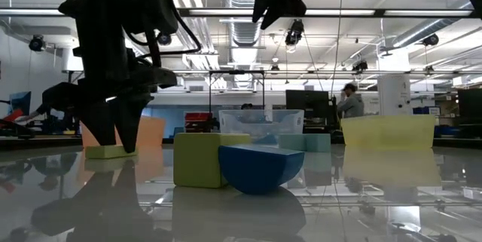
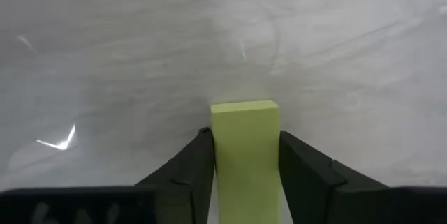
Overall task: Sort & place blocks by color
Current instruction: Put the top green rectangle block into the yellow bin
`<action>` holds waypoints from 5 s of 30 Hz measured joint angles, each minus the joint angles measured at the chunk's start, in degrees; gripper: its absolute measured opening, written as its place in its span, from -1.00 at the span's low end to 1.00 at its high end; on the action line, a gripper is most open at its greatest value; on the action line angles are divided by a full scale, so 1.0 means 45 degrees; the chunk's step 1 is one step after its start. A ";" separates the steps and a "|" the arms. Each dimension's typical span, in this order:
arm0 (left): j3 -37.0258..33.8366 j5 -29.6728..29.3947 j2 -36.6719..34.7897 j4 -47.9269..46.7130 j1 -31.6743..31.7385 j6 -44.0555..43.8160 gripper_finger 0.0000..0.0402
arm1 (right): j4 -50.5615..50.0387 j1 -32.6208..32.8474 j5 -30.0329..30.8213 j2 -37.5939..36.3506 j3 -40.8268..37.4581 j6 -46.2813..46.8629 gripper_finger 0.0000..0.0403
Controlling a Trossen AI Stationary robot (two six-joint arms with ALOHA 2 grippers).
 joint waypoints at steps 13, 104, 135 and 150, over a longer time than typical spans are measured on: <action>0.0146 -0.0187 -0.1470 0.0375 0.0000 0.2021 -0.41 | -0.0223 0.1844 -0.0140 -0.0561 0.0000 -0.0615 -0.33; 0.0014 -0.0599 -0.5776 1.6787 0.0209 1.4871 0.12 | 0.7884 0.3526 -0.2463 -0.2016 -0.1802 -0.1374 -0.40; -0.0166 -0.2045 -0.7218 1.5173 0.0291 1.5004 0.19 | -0.0861 -0.2130 -0.1424 -0.2971 -0.7139 0.0204 -0.40; -0.0209 -0.2501 -0.7155 1.5057 0.0291 1.5008 0.20 | -0.0758 -0.6653 -0.1418 -0.3691 -0.8780 0.0269 -0.40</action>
